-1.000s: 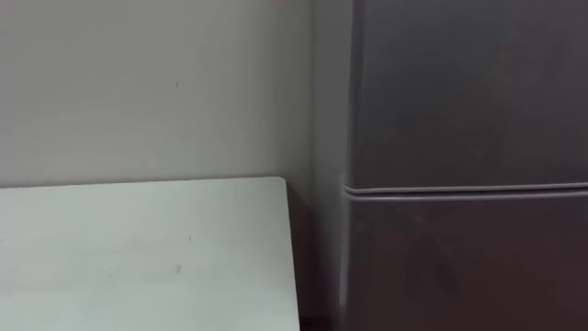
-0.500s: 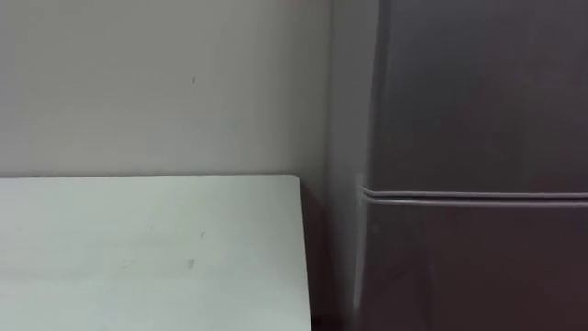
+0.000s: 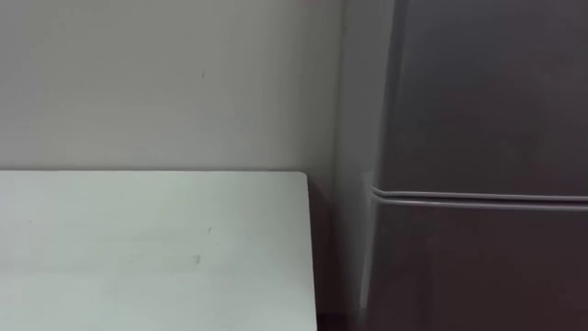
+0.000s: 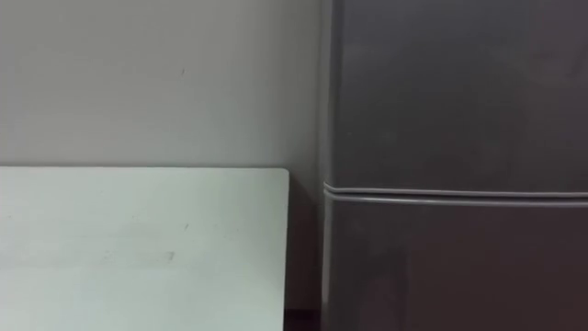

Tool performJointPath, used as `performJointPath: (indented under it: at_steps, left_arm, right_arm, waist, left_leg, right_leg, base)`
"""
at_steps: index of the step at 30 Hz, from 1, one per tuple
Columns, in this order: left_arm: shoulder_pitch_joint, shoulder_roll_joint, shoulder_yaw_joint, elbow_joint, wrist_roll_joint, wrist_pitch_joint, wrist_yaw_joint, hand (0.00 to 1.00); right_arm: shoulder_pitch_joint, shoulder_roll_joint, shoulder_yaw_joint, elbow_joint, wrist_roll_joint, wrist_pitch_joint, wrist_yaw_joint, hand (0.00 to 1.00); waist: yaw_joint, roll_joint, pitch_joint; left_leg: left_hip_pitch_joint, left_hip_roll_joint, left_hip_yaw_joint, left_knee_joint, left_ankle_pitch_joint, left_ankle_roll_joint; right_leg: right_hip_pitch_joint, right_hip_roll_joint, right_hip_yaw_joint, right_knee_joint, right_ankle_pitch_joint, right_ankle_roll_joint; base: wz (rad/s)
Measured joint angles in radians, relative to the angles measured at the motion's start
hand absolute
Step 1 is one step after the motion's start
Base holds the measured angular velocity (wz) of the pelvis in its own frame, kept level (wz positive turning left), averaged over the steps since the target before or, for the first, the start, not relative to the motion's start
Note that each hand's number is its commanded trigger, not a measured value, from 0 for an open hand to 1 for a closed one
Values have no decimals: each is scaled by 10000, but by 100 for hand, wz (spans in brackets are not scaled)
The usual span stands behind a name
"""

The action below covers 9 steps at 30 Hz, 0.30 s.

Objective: Put the bottle in the upper fridge

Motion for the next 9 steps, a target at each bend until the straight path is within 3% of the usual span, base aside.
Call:
performJointPath:
  at_steps: [9]
  left_arm:
    - [-2, 1, 0, -1, 98, 0, 34, 0]
  right_arm:
    - [-10, 64, -1, 153, 1, 75, 87, 0]
  waist:
    - [0, -120, 5]
  left_leg:
    - [29, -10, -35, 15, 0, 1]
  right_leg:
    - [106, -1, -3, -7, -1, 1]
  base:
    - [0]
